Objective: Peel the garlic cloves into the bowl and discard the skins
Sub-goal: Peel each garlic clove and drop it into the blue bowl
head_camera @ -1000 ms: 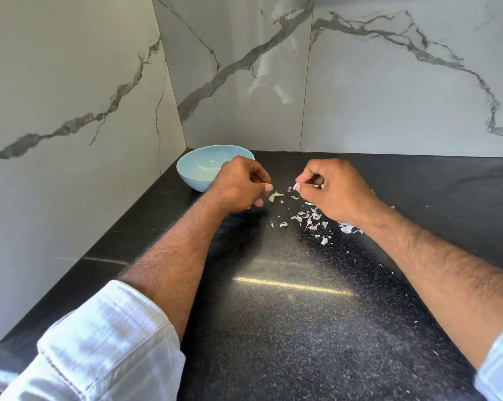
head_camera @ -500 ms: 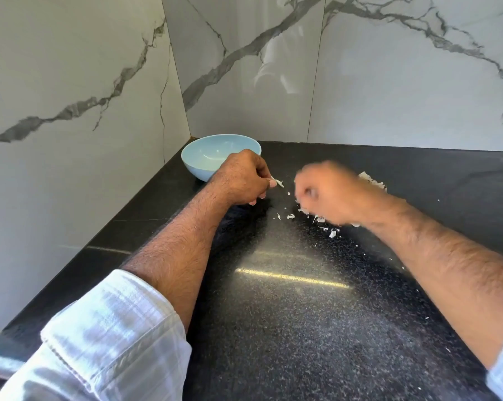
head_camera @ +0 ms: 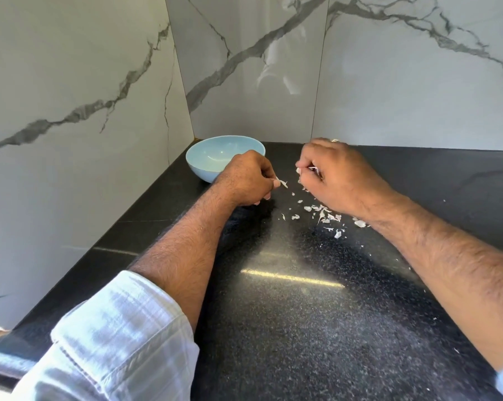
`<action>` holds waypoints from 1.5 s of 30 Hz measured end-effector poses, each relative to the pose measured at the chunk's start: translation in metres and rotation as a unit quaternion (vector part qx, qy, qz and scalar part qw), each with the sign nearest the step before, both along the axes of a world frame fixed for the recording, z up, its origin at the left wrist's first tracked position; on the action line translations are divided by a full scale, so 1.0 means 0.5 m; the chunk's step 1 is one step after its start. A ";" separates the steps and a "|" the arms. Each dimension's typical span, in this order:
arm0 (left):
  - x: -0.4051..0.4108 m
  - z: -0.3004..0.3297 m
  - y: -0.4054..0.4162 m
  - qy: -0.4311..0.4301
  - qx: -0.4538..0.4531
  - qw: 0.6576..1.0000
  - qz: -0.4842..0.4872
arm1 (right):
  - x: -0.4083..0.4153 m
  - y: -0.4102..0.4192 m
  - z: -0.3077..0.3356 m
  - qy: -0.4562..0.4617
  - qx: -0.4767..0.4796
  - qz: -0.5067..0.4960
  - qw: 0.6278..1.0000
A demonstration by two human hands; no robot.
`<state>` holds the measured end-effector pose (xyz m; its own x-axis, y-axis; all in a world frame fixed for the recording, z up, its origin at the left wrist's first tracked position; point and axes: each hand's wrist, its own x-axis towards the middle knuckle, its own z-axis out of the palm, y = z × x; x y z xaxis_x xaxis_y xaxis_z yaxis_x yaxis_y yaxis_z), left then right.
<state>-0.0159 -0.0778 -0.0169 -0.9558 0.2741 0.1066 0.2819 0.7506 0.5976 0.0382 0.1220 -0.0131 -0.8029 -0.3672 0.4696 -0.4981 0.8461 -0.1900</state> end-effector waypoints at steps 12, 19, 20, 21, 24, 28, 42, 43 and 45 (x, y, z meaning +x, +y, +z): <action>0.032 0.009 0.033 -0.047 0.228 0.967 -0.102 | 0.039 0.079 0.022 -0.268 -0.527 0.026 0.806; 0.055 0.002 0.076 -0.016 0.304 0.943 -0.136 | 0.036 0.100 -0.007 -0.246 -0.522 0.017 0.817; 0.055 0.002 0.079 0.000 0.302 0.944 -0.135 | 0.033 0.101 -0.009 -0.242 -0.513 0.012 0.824; 0.055 0.002 0.081 0.017 0.296 0.945 -0.135 | 0.032 0.101 -0.010 -0.240 -0.503 0.006 0.830; 0.054 0.004 0.082 0.051 0.263 0.952 -0.150 | 0.032 0.104 -0.013 -0.228 -0.472 -0.017 0.851; 0.052 0.003 0.076 0.098 0.202 0.962 -0.155 | 0.034 0.103 -0.016 -0.209 -0.441 -0.026 0.872; 0.048 0.006 0.065 0.000 0.218 0.957 -0.193 | 0.044 0.108 -0.011 -0.205 -0.369 0.002 0.906; 0.047 0.007 0.064 -0.004 0.219 0.956 -0.194 | 0.045 0.109 -0.011 -0.207 -0.371 0.002 0.905; 0.047 0.006 0.065 -0.016 0.220 0.955 -0.201 | 0.045 0.111 -0.011 -0.211 -0.373 0.002 0.903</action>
<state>0.0078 -0.0452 -0.0141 -0.7874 0.5549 0.2686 0.4711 0.2605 0.8427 0.0604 0.1776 -0.0188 -0.9675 -0.0774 0.2408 -0.2513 0.4020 -0.8805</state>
